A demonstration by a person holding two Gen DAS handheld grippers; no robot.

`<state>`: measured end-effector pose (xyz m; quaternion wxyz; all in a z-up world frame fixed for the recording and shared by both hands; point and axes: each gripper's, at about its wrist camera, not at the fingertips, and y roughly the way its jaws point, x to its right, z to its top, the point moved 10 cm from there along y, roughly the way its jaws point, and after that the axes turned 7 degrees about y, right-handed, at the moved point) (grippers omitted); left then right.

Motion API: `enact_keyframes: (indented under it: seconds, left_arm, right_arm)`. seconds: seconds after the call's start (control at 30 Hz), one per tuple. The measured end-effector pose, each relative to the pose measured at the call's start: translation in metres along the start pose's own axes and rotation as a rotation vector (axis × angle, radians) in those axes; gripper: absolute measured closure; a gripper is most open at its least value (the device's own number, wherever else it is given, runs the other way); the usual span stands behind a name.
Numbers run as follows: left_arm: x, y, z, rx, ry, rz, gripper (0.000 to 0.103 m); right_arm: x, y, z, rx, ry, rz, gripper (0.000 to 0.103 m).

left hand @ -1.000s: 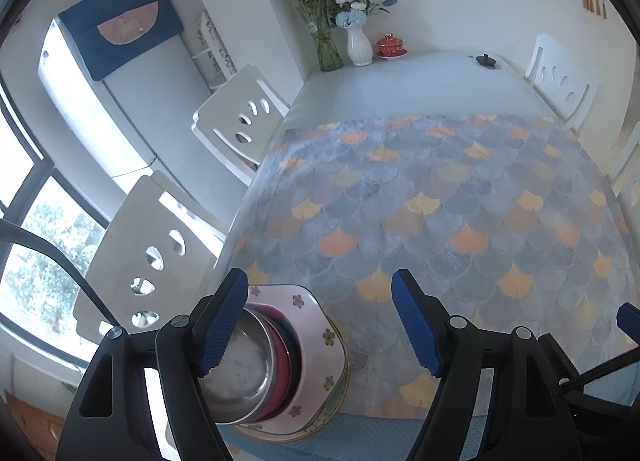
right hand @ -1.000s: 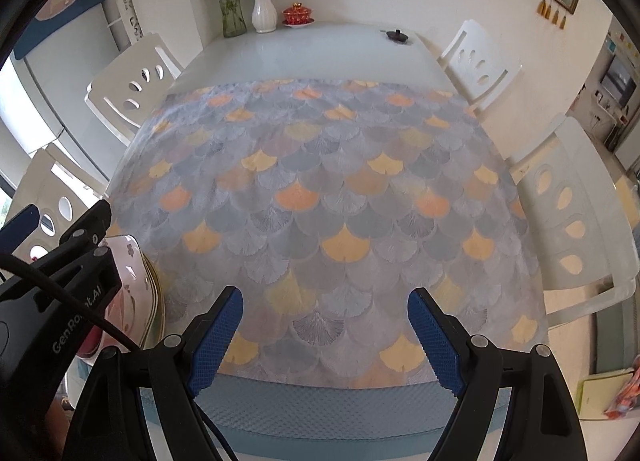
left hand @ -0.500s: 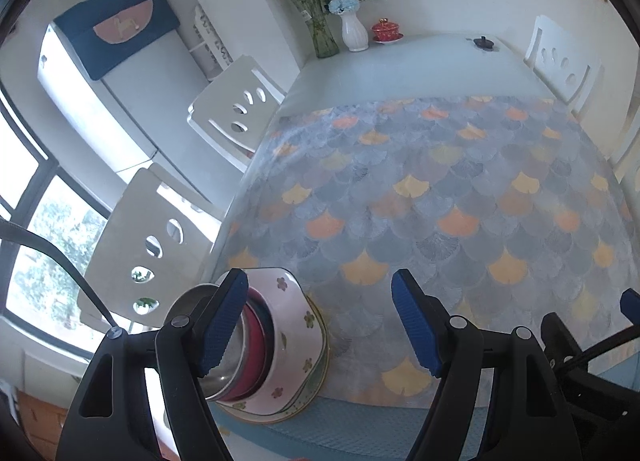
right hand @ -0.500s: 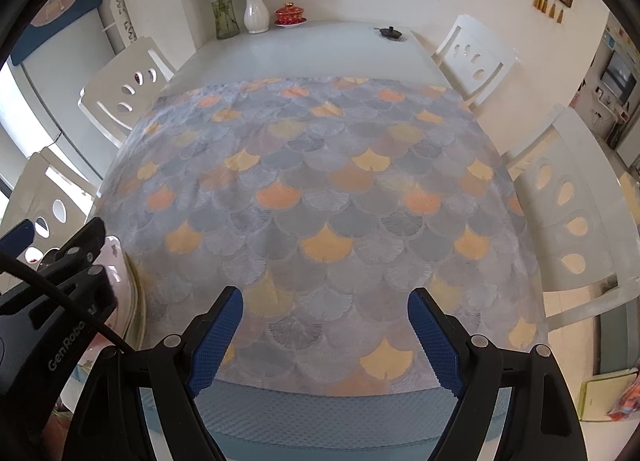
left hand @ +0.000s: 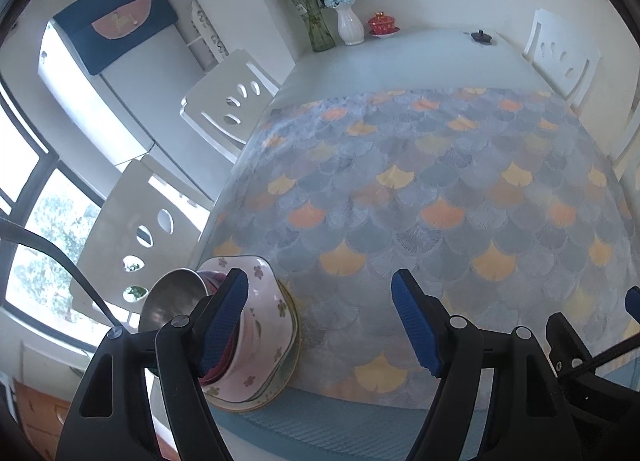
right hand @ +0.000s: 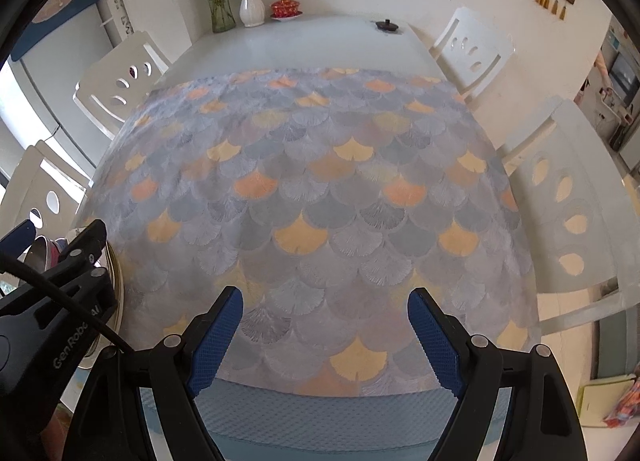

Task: Organize plates and bowls

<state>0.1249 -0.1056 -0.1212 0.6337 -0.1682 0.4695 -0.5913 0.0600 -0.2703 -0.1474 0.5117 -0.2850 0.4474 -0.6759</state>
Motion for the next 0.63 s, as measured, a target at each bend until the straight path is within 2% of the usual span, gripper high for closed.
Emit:
enact_keyframes:
  seconds: [0.2, 0.43, 0.53, 0.63]
  left_arm:
    - [0.002, -0.007, 0.007, 0.045, -0.034, 0.017, 0.030]
    - [-0.004, -0.013, 0.009, 0.059, -0.090, 0.019, 0.030]
    - [-0.014, -0.014, 0.005, 0.088, -0.122, 0.084, 0.029]
    - [-0.016, -0.013, 0.000, 0.103, -0.120, 0.107, 0.028]
  right_arm:
    - [0.003, -0.009, 0.006, 0.053, -0.032, -0.001, 0.020]
    - [-0.004, -0.020, 0.018, 0.106, -0.100, 0.011, 0.020]
    - [-0.002, -0.017, 0.014, 0.104, -0.102, 0.013, 0.020]
    - [0.001, -0.007, 0.006, 0.079, -0.108, 0.006, 0.020]
